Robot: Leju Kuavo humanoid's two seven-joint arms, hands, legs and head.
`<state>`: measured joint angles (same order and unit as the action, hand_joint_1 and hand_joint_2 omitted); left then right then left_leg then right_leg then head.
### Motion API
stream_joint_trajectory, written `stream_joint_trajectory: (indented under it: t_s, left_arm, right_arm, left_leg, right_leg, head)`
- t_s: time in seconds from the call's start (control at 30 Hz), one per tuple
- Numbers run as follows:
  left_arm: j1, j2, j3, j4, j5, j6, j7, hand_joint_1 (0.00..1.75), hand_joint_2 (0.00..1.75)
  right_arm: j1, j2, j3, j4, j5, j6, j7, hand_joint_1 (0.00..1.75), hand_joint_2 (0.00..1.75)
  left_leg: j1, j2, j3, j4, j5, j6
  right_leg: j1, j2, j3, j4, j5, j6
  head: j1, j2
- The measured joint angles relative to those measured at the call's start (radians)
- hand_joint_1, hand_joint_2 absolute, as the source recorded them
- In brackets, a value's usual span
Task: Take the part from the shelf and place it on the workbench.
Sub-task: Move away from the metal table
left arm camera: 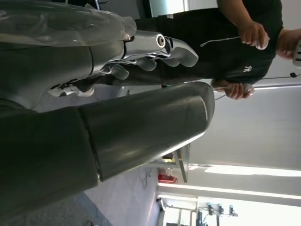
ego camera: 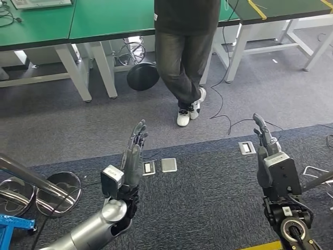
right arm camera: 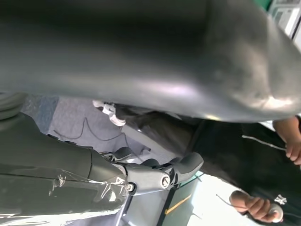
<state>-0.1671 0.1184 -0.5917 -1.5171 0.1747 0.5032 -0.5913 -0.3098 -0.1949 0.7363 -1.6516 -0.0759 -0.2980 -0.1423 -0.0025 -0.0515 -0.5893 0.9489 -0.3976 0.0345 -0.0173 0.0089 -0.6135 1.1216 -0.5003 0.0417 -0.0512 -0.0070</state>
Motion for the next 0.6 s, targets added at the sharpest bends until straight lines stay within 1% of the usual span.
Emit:
stream_joint_trajectory:
  t_s: [0.03,0.07,0.1,0.13,0.17,0.2,0.23,0.27,0.3,0.33,0.37,0.4,0.43,0.47,0.5,0.53,0.57,0.6]
  left_arm:
    - [0.000,0.000,0.000,0.000,0.000,0.000,0.000,0.00,0.00]
    - [-0.001,-0.001,0.000,0.000,0.000,0.000,0.000,0.00,0.00]
    - [-0.001,-0.001,0.000,0.000,0.000,0.000,-0.001,0.00,0.00]
    - [0.000,-0.001,0.000,0.000,0.000,0.000,-0.001,0.00,0.00]
    - [0.001,-0.001,0.000,0.000,0.000,0.000,-0.001,0.00,0.00]
    - [0.002,-0.001,0.000,0.000,0.000,0.000,-0.002,0.00,0.00]
    - [0.002,0.000,0.000,0.000,0.000,0.000,-0.002,0.00,0.00]
    - [0.001,0.001,0.000,0.000,0.000,0.000,-0.003,0.00,0.00]
    - [0.000,0.001,0.000,0.000,0.000,0.000,-0.003,0.00,0.00]
    - [0.000,0.001,0.000,0.000,0.000,0.000,-0.003,0.00,0.00]
    - [0.000,0.002,0.000,0.000,0.000,0.000,-0.003,0.00,0.00]
    - [0.001,0.002,0.000,0.000,0.000,0.000,-0.004,0.00,0.00]
    - [0.002,0.002,0.000,0.000,0.001,0.000,-0.004,0.00,0.00]
    - [0.002,0.002,0.000,0.000,0.002,0.000,-0.005,0.00,0.00]
    - [0.002,0.003,0.000,0.000,0.003,0.000,-0.006,0.00,0.00]
    - [0.001,0.003,0.000,0.000,0.005,0.000,-0.007,0.00,0.00]
    - [-0.001,0.003,0.000,0.000,0.005,0.000,-0.008,0.00,0.00]
    - [-0.002,0.002,0.000,0.000,0.006,0.000,-0.009,0.00,0.00]
  right_arm:
    - [0.000,0.000,0.000,0.000,0.000,0.000,0.000,0.00,0.00]
    - [-0.001,0.000,0.000,0.000,0.000,0.000,0.000,0.00,0.00]
    - [-0.001,0.000,0.000,0.000,0.000,0.000,0.000,0.00,0.00]
    - [-0.001,0.000,0.000,0.000,0.000,0.000,0.000,0.00,0.00]
    - [-0.002,0.000,0.000,0.000,0.000,-0.001,0.000,0.00,0.00]
    - [-0.003,0.000,0.001,0.000,0.000,-0.001,0.000,0.00,0.00]
    - [-0.003,0.000,0.000,-0.001,0.000,-0.001,0.000,0.00,0.00]
    - [-0.004,0.000,0.000,-0.001,0.000,-0.001,-0.001,0.00,0.00]
    - [-0.005,0.000,0.001,-0.001,0.000,-0.001,-0.001,0.00,0.00]
    - [-0.005,0.000,0.001,0.000,0.000,-0.001,-0.001,0.00,0.00]
    - [-0.004,0.000,0.002,0.000,0.000,-0.001,-0.001,0.00,0.00]
    - [-0.004,0.000,0.003,0.000,0.000,-0.001,-0.001,0.00,0.00]
    - [-0.004,0.000,0.004,0.000,0.000,-0.001,-0.001,0.00,0.00]
    - [-0.004,0.000,0.005,0.000,0.000,-0.002,-0.001,0.00,0.00]
    - [-0.004,0.000,0.005,0.000,0.000,-0.003,-0.001,0.00,0.00]
    - [-0.004,0.000,0.005,0.000,0.000,-0.003,-0.002,0.00,0.00]
    - [-0.005,0.000,0.005,0.000,0.000,-0.003,-0.002,0.00,0.00]
    - [-0.005,0.000,0.005,0.000,0.000,-0.004,-0.002,0.00,0.00]
  left_leg:
    - [-0.001,-0.008,0.001,0.001,-0.001,-0.002]
    - [-0.001,-0.016,-0.001,0.003,-0.002,-0.005]
    - [0.000,-0.022,-0.004,0.004,0.000,-0.009]
    - [0.001,-0.028,-0.007,0.003,0.002,-0.014]
    - [0.002,-0.035,-0.010,0.002,0.005,-0.020]
    - [0.003,-0.035,-0.010,0.003,0.004,-0.025]
    - [0.001,-0.026,-0.016,0.018,-0.007,-0.030]
    - [0.000,-0.011,-0.031,0.051,-0.027,-0.034]
    - [0.001,0.008,-0.057,0.107,-0.057,-0.038]
    - [0.003,0.024,-0.094,0.180,-0.091,-0.043]
    - [0.006,0.032,-0.130,0.249,-0.117,-0.047]
    - [0.009,0.037,-0.156,0.297,-0.129,-0.050]
    - [0.011,0.041,-0.162,0.303,-0.121,-0.053]
    - [0.013,0.046,-0.145,0.267,-0.096,-0.054]
    - [0.014,0.057,-0.110,0.199,-0.061,-0.054]
    - [0.013,0.080,-0.070,0.122,-0.032,-0.053]
    - [0.010,0.097,-0.038,0.060,-0.013,-0.048]
    - [0.007,0.108,-0.019,0.022,-0.004,-0.043]
  right_leg:
    - [0.000,0.014,0.033,-0.074,0.033,-0.004]
    - [0.001,0.026,0.061,-0.133,0.051,-0.007]
    - [0.003,0.035,0.076,-0.164,0.056,-0.009]
    - [0.004,0.036,0.083,-0.173,0.051,-0.009]
    - [0.005,0.031,0.088,-0.179,0.052,-0.012]
    - [0.003,0.024,0.090,-0.183,0.055,-0.015]
    - [0.001,0.017,0.095,-0.190,0.058,-0.019]
    - [-0.002,0.008,0.099,-0.196,0.062,-0.024]
    - [-0.003,-0.001,0.101,-0.200,0.064,-0.028]
    - [-0.001,-0.009,0.101,-0.201,0.064,-0.031]
    - [0.000,-0.020,0.101,-0.201,0.063,-0.033]
    - [0.000,-0.030,0.100,-0.201,0.063,-0.033]
    - [0.000,-0.040,0.100,-0.201,0.061,-0.032]
    - [0.000,-0.050,0.101,-0.200,0.060,-0.031]
    - [-0.001,-0.060,0.103,-0.199,0.057,-0.028]
    - [0.001,-0.069,0.103,-0.196,0.054,-0.023]
    - [0.004,-0.077,0.104,-0.193,0.050,-0.018]
    - [0.007,-0.085,0.104,-0.191,0.046,-0.013]
  head:
    - [0.000,0.000]
    - [0.000,0.000]
    - [0.000,0.000]
    - [0.000,0.000]
    - [0.001,0.000]
    - [0.001,0.000]
    - [-0.001,0.000]
    - [-0.004,0.000]
    - [-0.008,0.000]
    - [-0.011,0.000]
    - [-0.012,0.000]
    - [-0.012,0.000]
    - [-0.013,0.000]
    - [-0.014,0.000]
    - [-0.015,0.000]
    - [-0.017,0.000]
    - [-0.019,0.000]
    - [-0.018,0.000]
